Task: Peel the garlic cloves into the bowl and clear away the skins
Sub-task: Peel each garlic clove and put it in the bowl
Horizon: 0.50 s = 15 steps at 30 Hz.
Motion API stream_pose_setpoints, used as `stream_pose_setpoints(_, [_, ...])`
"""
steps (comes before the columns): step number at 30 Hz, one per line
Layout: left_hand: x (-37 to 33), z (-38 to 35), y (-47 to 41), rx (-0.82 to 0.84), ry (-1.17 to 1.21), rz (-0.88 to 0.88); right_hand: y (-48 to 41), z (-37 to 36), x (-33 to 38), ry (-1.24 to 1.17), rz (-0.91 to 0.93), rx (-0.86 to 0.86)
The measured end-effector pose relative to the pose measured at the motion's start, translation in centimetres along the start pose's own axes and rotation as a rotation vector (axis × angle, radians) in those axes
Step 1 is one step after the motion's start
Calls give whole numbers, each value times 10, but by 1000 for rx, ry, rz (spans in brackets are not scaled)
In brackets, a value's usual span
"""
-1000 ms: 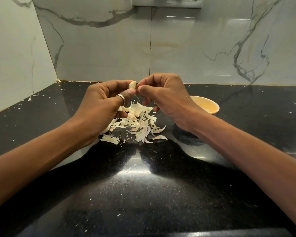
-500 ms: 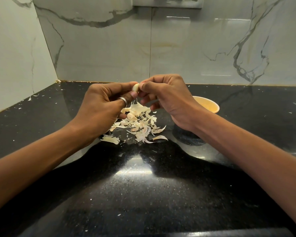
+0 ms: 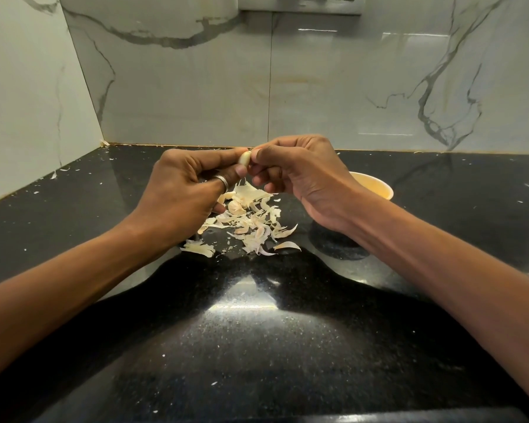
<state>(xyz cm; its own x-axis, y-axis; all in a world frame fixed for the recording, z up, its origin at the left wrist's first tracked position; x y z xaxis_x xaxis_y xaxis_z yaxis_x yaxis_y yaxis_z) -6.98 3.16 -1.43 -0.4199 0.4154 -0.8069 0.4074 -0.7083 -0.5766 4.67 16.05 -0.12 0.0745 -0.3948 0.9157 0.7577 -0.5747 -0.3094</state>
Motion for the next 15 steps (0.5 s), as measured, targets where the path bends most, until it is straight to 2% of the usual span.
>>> stream_pose_setpoints(15, [2, 0, 0, 9, -15, -4, -1, -4, -2, -23, -12, -30])
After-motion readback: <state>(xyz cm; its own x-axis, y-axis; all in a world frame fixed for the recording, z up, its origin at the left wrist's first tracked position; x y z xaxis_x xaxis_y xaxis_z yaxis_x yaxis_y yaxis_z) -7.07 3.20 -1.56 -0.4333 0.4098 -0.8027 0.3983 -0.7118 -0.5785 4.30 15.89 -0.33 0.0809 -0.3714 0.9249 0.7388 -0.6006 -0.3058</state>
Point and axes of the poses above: each hand's wrist, its own y-axis away from the middle knuckle, its own z-axis out of the back of the hand, x = y × z, the point moved 3 cm from there along -y, towards the middle knuckle, and after that the axes turned 12 degrees about y, right-handed, at the moved point
